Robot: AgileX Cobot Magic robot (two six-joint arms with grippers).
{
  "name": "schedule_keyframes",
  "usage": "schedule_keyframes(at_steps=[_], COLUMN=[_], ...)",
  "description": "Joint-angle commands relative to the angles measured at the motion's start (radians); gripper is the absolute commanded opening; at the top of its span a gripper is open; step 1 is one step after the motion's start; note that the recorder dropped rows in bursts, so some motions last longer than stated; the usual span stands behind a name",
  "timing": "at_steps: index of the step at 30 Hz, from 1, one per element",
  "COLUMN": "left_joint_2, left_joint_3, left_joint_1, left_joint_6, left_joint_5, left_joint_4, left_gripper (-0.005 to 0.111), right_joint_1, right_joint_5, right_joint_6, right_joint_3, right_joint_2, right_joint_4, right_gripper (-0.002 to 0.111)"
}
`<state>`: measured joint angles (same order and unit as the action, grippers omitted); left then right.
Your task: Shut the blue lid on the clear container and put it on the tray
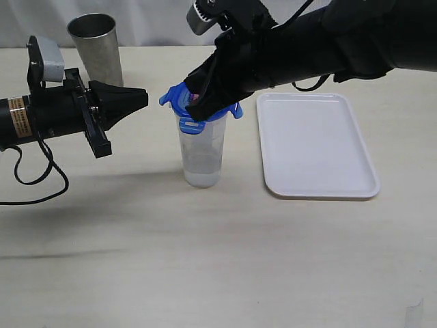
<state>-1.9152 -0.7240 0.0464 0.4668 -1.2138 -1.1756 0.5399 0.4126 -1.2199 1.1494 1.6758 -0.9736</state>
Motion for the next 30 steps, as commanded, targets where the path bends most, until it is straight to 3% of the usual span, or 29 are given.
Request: schedule_keyframes(at_steps=[1,25,30], left_joint_2=[-0.002,-0.002,-0.002], left_joint_3=[0.002,0.002,0.002], left_joint_1=[0.001,0.001,0.001], left_joint_6=[0.005,0.005,0.005], left_joint_5=[-0.007,-0.007,-0.007], left_joint_4=[0.003,0.003,0.003], left_gripper=[0.0,0.0,0.0], right_joint_1=[-0.003,-0.003,-0.003], right_joint_5=[-0.011,0.008,0.01], right_joint_6=[0.01,0.02,0.126], right_joint_3=[0.002,0.002,0.002], right_joint_2=[0.012,0.046,0.046], right_joint_4=[0.026,0.054,0.164], right_gripper=[0.004,0.004,0.004])
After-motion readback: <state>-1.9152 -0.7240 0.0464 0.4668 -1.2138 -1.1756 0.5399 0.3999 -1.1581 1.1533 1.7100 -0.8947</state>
